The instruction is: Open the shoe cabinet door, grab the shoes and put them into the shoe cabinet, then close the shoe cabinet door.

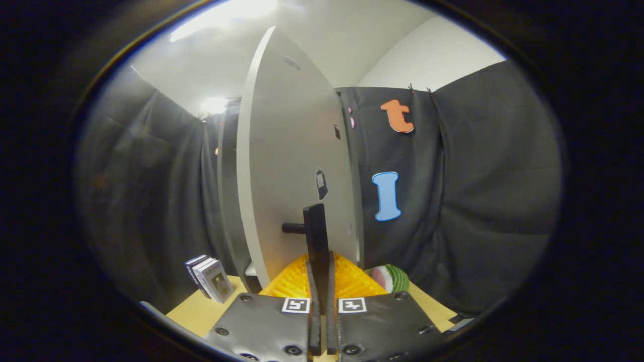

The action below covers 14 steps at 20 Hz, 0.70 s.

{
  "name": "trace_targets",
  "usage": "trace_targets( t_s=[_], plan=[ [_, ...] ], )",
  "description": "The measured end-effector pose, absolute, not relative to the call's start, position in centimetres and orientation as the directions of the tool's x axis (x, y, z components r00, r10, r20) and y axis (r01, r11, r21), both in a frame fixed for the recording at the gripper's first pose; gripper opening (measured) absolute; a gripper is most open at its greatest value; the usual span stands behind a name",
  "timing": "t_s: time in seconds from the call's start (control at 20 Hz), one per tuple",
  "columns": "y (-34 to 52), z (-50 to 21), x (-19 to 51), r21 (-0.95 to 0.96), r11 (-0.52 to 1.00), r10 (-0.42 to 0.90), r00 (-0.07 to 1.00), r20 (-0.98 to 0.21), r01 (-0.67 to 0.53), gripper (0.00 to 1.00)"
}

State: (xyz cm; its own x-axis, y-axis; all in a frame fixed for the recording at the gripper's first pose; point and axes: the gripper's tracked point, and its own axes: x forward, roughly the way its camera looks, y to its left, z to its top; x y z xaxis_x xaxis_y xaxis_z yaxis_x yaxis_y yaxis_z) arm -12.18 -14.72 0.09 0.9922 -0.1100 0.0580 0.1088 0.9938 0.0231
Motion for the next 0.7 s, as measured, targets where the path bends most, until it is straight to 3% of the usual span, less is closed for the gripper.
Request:
trace_targets(
  t_s=[0.7],
  plan=[
    [-22.9,-0.7,-14.6,0.053,0.968,-0.247,0.968,0.048,0.244,0.02]
  ],
)
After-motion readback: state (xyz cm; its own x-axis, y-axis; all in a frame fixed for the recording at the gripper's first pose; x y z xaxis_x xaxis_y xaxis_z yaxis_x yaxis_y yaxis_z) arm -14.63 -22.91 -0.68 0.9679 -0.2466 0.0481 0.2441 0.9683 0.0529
